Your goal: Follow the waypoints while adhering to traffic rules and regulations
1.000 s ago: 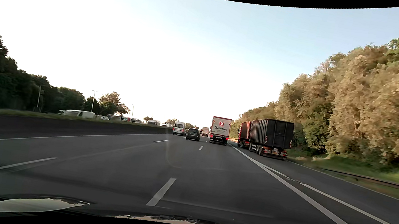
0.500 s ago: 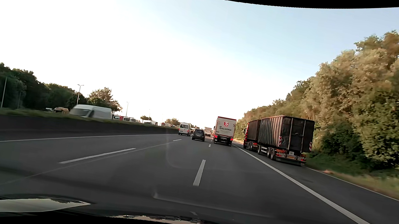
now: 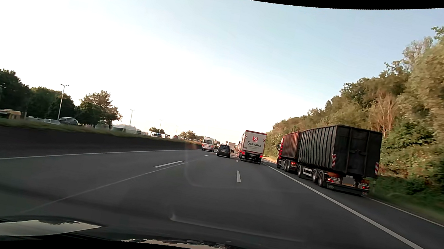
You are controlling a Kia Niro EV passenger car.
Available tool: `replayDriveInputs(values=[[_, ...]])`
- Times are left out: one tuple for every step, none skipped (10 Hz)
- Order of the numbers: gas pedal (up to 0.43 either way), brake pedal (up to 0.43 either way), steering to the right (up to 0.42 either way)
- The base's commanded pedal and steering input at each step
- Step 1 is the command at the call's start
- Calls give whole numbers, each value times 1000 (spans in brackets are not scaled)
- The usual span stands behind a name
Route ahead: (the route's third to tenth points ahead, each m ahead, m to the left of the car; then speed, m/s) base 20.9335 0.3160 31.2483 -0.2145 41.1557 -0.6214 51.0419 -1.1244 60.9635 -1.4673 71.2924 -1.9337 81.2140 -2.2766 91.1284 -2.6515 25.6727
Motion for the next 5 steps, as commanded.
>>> replayDriveInputs(values=[[260,0,4],[260,0,4],[260,0,4],[260,0,4],[260,0,4]])
